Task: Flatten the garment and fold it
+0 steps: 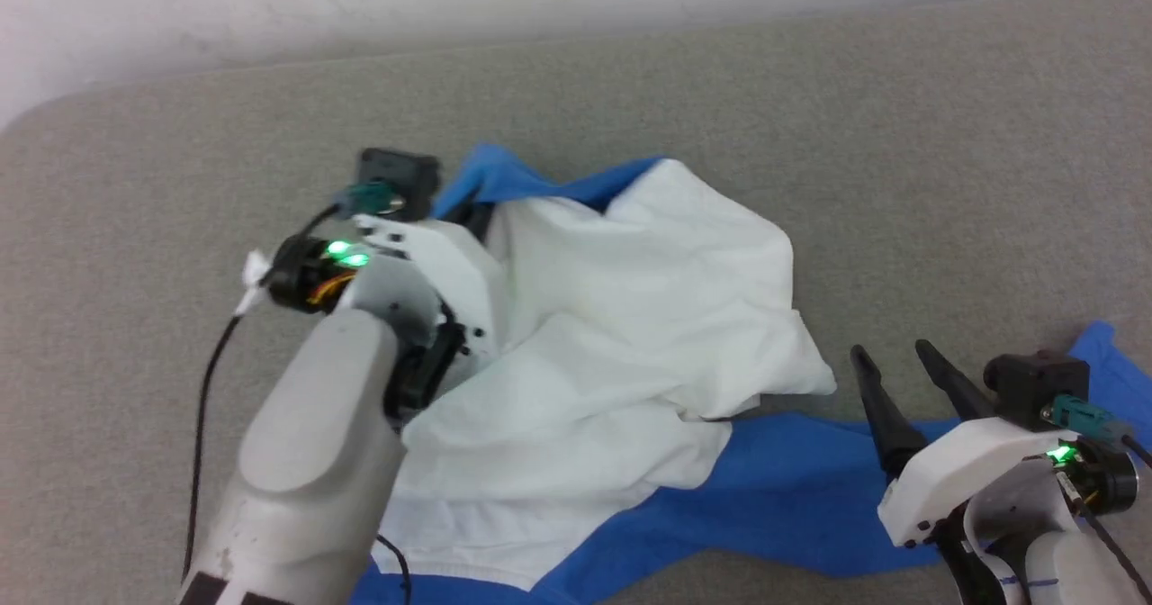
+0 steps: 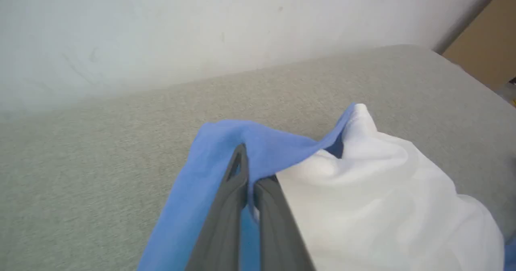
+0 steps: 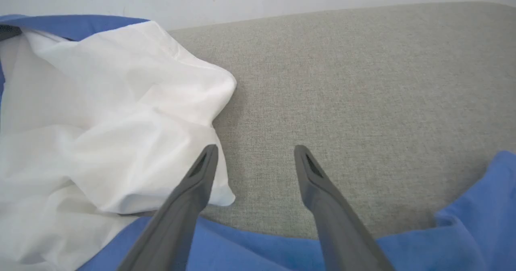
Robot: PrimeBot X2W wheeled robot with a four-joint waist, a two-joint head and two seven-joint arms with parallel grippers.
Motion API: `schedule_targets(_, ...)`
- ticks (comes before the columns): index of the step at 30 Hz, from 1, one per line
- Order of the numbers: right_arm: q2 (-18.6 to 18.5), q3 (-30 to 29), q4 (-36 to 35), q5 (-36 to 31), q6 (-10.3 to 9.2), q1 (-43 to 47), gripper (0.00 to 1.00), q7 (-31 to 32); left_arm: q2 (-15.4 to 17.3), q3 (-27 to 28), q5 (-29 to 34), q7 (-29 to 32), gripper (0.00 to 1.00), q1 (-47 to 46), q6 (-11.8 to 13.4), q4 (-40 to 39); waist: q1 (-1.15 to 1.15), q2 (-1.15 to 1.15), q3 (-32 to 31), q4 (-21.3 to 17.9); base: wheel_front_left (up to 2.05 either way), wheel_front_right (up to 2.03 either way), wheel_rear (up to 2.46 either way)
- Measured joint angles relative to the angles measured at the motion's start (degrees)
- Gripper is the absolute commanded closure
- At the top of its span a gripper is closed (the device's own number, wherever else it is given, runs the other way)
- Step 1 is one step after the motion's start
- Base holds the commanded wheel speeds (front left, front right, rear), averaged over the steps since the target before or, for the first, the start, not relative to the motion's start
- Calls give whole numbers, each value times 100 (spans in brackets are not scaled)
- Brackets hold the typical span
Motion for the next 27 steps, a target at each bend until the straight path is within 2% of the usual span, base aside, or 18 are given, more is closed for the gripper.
schedule_targets(3,-2,13,-13,-8,0,19,0,44,76,465,-220,-409,100,235,276,-90,0,0,-71,110,0,0,0)
schedule_targets(7,0,35,-60,-8,0,36,0,91,326,1223,-524,-853,100,770,810,-127,0,0,-162,263,0,0,0)
schedule_targets(10,-1,31,-97,-10,0,43,0,97,524,1672,-683,-967,100,1293,1190,-118,0,0,-219,379,0,0,0)
schedule_targets(12,0,37,-121,-13,0,60,0,131,579,1880,-777,-992,100,1638,1341,-114,0,0,-249,460,0,0,0)
schedule_targets(13,-2,47,-124,-16,0,69,0,143,580,1931,-846,-980,0,1786,1343,-118,0,0,-261,500,0,0,0)
schedule_targets(18,-1,163,-185,-102,0,93,0,191,367,2036,-1257,-1101,0,2321,1089,-435,0,0,-315,698,0,0,0)
schedule_targets(23,0,427,-185,-90,0,-157,0,190,215,2198,-1211,-2324,0,2527,922,-987,-1,0,-307,892,0,0,0)
schedule_targets(27,-18,597,38,-151,0,-883,0,89,54,2165,-804,-2709,0,2544,705,-1355,0,0,-191,1045,0,0,0)
